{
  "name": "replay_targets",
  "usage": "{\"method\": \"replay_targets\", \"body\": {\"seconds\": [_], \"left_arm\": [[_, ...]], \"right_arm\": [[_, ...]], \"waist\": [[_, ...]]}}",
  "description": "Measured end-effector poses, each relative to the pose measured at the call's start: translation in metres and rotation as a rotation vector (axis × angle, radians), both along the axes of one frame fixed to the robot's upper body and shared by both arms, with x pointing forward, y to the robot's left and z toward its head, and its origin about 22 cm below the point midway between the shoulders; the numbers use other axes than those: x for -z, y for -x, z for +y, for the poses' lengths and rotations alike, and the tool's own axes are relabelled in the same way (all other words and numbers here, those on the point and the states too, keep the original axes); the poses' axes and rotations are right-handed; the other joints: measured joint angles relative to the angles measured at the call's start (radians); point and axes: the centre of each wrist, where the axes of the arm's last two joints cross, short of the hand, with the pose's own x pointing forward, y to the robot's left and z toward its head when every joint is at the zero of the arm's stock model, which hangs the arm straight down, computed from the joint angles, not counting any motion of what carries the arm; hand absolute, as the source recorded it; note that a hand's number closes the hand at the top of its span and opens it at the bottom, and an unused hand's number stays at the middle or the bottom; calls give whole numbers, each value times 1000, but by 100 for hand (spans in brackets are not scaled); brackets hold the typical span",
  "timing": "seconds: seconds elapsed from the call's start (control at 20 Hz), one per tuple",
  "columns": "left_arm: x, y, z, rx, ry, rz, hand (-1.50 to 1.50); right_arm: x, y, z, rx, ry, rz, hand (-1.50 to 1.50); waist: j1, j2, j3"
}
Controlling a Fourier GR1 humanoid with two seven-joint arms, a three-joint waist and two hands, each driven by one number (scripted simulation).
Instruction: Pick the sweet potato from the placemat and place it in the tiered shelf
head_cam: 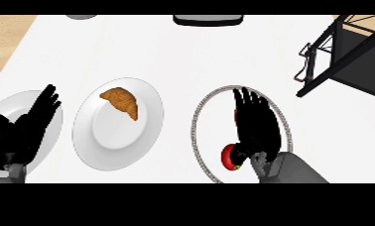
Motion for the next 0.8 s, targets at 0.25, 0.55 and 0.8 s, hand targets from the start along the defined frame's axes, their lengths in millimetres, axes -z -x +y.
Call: {"method": "replay_targets", "body": {"seconds": [0.25,0.55,0.8], "left_arm": [[-2,1,-6,-2,1,-5,0],[-2,4,-6,7,12,3,0],[3,7,0,1,9,6,0]], "right_arm": [[-5,-8,-1,-13,44,50,-150],[3,-15,-12,-1,96,97,-150],[15,-22,-18,23,132,121,-150]], "waist": [[3,2,2],[2,3,3],[2,4,3]]}}
